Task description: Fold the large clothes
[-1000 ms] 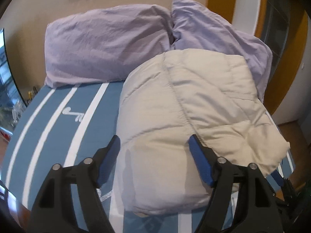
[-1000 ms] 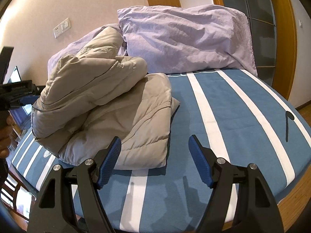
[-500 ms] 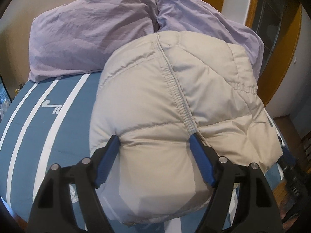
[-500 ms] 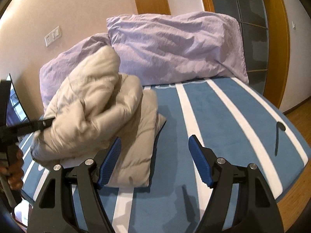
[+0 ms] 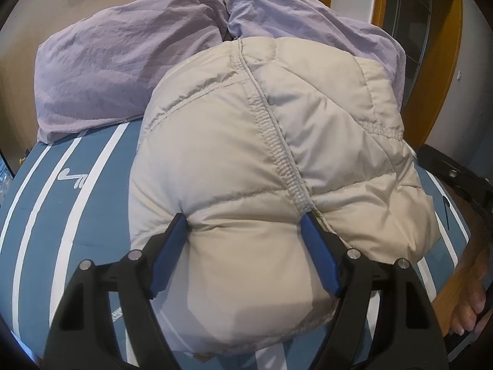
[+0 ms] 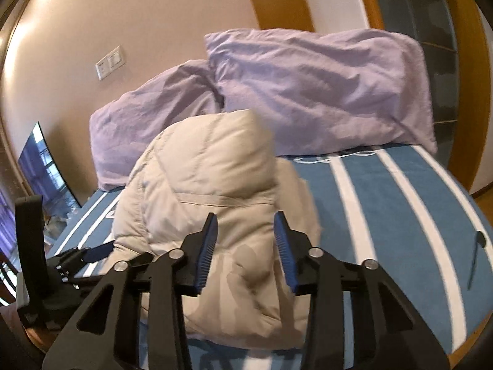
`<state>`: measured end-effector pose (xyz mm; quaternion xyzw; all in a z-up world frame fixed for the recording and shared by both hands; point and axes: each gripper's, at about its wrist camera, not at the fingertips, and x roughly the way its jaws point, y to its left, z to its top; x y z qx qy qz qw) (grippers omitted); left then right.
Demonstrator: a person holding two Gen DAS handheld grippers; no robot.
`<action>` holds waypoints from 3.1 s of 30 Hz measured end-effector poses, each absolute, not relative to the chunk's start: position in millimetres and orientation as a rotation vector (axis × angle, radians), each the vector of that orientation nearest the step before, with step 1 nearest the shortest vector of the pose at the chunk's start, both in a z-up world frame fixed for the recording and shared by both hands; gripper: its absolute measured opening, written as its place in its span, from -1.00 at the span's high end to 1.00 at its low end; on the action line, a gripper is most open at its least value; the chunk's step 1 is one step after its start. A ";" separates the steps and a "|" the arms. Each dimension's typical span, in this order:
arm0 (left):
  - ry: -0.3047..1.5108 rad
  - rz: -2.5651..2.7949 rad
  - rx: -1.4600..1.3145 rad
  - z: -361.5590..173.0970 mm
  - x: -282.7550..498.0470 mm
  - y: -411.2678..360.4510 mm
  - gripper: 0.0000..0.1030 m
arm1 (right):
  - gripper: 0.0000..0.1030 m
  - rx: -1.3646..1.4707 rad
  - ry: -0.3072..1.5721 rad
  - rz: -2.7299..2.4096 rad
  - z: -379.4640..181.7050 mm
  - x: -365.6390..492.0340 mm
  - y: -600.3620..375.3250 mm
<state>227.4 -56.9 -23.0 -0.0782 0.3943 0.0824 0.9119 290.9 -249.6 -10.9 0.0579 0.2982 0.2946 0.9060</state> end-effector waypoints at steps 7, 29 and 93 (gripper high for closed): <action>0.801 0.146 -0.155 -24.5 225.0 -56.5 -0.47 | 0.44 0.070 0.696 0.555 -39.8 298.2 -235.9; 0.657 0.274 -0.146 25.1 247.2 -26.1 -0.58 | 0.46 0.170 0.810 0.538 -93.6 299.7 -253.5; 0.648 0.295 -0.048 7.6 297.7 -22.1 -0.67 | 0.10 0.139 0.731 0.368 -78.4 395.7 -196.3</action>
